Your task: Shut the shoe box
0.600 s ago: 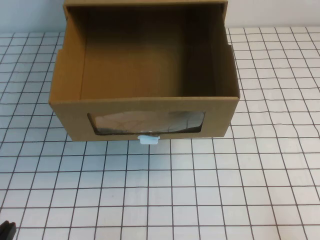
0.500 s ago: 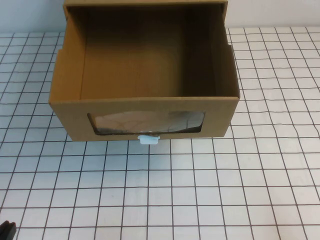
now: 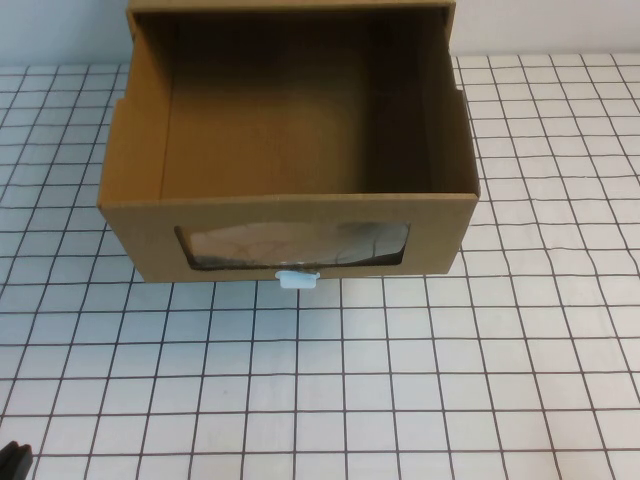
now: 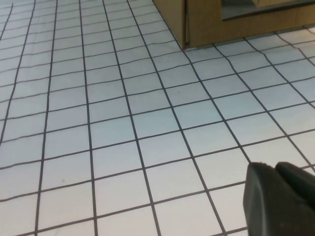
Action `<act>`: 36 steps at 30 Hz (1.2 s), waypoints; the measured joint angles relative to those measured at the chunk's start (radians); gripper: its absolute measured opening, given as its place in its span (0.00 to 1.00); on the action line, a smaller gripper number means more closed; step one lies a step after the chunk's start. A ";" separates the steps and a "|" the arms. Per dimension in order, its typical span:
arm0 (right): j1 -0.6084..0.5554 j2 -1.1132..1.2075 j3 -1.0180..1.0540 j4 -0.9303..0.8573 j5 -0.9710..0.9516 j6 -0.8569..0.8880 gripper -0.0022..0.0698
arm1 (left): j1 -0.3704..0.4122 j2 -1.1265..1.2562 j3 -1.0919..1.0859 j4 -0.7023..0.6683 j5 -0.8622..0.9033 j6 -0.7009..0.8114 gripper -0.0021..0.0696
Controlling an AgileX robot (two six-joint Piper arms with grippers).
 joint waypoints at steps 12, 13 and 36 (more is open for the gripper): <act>0.000 0.000 0.000 0.025 0.000 0.000 0.01 | 0.000 0.000 0.000 0.000 0.000 0.000 0.03; 0.000 0.000 0.000 0.027 0.000 0.000 0.01 | 0.000 0.000 0.000 0.000 0.000 0.000 0.03; 0.000 0.000 0.000 0.030 0.000 -0.030 0.01 | 0.000 0.000 0.000 0.000 0.000 0.000 0.03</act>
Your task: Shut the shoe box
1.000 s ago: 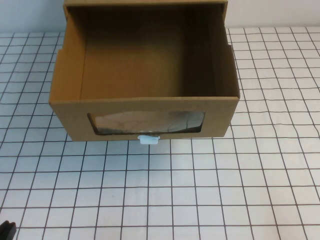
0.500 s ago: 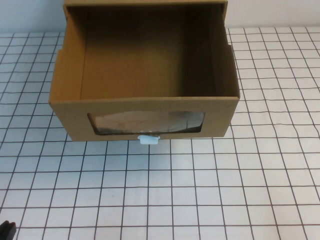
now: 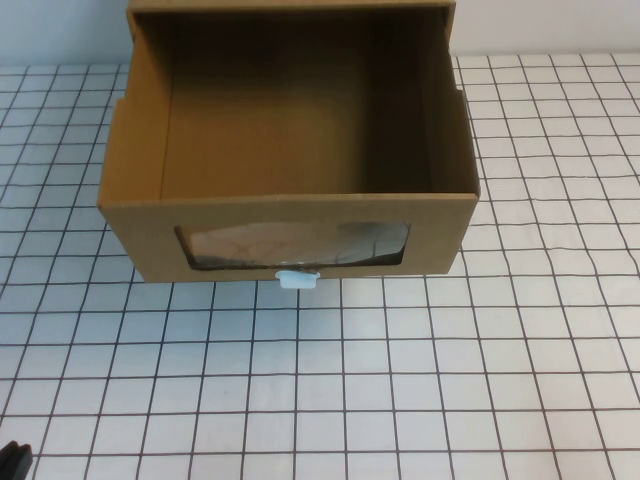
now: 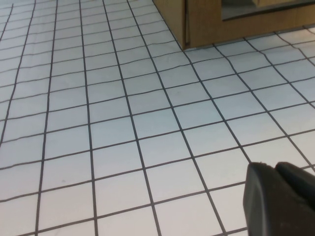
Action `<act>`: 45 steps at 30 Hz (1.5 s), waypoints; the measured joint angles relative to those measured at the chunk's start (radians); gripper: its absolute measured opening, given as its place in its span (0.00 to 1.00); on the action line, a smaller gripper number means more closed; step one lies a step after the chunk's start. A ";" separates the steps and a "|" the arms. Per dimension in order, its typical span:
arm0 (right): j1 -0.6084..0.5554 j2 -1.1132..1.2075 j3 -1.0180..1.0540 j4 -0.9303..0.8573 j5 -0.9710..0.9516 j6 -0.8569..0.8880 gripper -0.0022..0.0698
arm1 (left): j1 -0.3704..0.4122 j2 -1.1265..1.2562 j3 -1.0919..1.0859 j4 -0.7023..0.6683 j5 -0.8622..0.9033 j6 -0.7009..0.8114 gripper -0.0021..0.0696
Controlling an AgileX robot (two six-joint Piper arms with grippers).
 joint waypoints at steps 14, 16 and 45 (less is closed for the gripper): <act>0.000 0.000 0.000 0.007 0.000 -0.017 0.01 | 0.000 0.000 0.000 0.000 0.000 0.000 0.03; 0.000 0.000 0.000 0.007 0.000 -0.017 0.01 | 0.000 0.000 0.000 0.000 0.000 0.000 0.03; 0.000 0.000 0.000 0.009 0.000 -0.019 0.01 | 0.000 0.000 0.000 0.000 0.000 0.000 0.03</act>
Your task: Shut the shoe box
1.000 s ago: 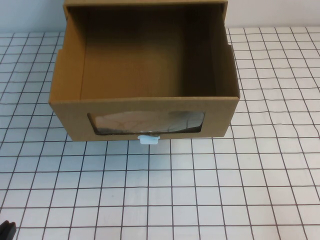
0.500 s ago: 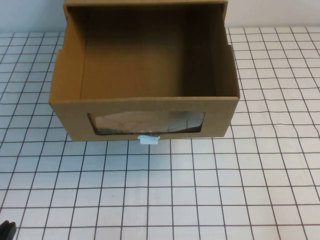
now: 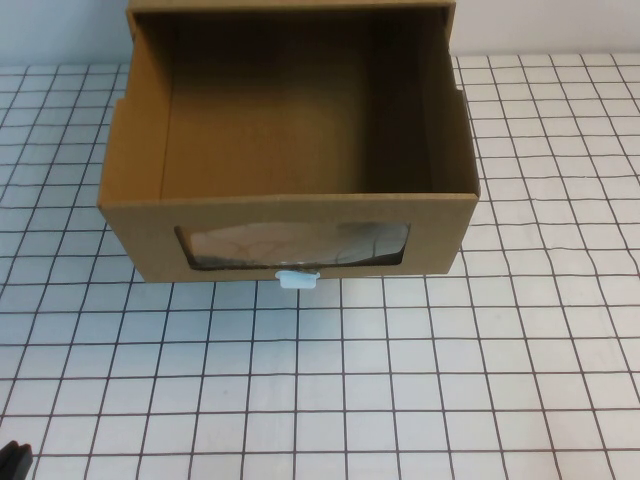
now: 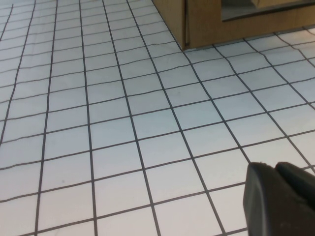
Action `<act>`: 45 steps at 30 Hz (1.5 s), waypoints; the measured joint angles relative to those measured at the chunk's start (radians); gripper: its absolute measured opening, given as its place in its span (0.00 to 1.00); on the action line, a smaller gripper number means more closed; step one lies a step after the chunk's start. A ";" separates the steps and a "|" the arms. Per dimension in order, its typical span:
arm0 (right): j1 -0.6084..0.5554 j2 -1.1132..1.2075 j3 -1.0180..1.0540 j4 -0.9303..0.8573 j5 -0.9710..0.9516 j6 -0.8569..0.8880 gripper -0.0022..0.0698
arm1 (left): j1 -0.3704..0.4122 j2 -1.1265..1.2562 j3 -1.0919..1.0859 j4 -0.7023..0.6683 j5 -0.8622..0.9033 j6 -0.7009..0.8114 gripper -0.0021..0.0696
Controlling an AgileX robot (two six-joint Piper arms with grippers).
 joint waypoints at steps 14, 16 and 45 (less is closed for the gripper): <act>0.000 0.000 0.000 0.000 0.000 0.000 0.01 | 0.000 0.000 0.000 0.000 -0.002 0.000 0.03; 0.000 0.000 0.000 0.000 0.000 0.000 0.01 | 0.000 0.000 0.000 0.000 -0.002 0.000 0.03; 0.000 0.000 0.000 0.036 0.000 0.000 0.01 | 0.000 0.000 0.000 0.000 -0.002 0.000 0.03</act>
